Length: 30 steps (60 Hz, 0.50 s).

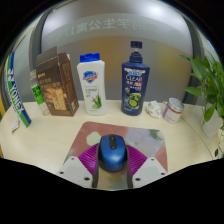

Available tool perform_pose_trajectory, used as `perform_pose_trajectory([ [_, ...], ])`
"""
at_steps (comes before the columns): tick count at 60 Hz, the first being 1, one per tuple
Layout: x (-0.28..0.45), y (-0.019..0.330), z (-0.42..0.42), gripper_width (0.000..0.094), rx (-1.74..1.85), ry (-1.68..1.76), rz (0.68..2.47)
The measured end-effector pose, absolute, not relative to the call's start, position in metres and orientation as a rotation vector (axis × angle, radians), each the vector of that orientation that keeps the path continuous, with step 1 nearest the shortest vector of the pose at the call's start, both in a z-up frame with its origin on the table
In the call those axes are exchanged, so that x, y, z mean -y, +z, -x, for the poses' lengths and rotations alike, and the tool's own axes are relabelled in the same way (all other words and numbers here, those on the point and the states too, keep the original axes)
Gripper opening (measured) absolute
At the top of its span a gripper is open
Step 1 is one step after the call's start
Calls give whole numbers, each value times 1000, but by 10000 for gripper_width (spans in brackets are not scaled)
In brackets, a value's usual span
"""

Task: Arrange mouse

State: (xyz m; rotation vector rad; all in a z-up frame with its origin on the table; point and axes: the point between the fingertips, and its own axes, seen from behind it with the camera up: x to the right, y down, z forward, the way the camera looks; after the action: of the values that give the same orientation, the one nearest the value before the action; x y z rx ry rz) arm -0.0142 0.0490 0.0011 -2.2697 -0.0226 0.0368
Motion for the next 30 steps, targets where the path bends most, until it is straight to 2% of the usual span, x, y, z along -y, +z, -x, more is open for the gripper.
perform_pose_trajectory([
  [14,-43,-8,12,569,23,55,2293],
  [22,-23,11,9,863,16,30,2294],
  [30,15,45,10,856,5,-4,2281],
])
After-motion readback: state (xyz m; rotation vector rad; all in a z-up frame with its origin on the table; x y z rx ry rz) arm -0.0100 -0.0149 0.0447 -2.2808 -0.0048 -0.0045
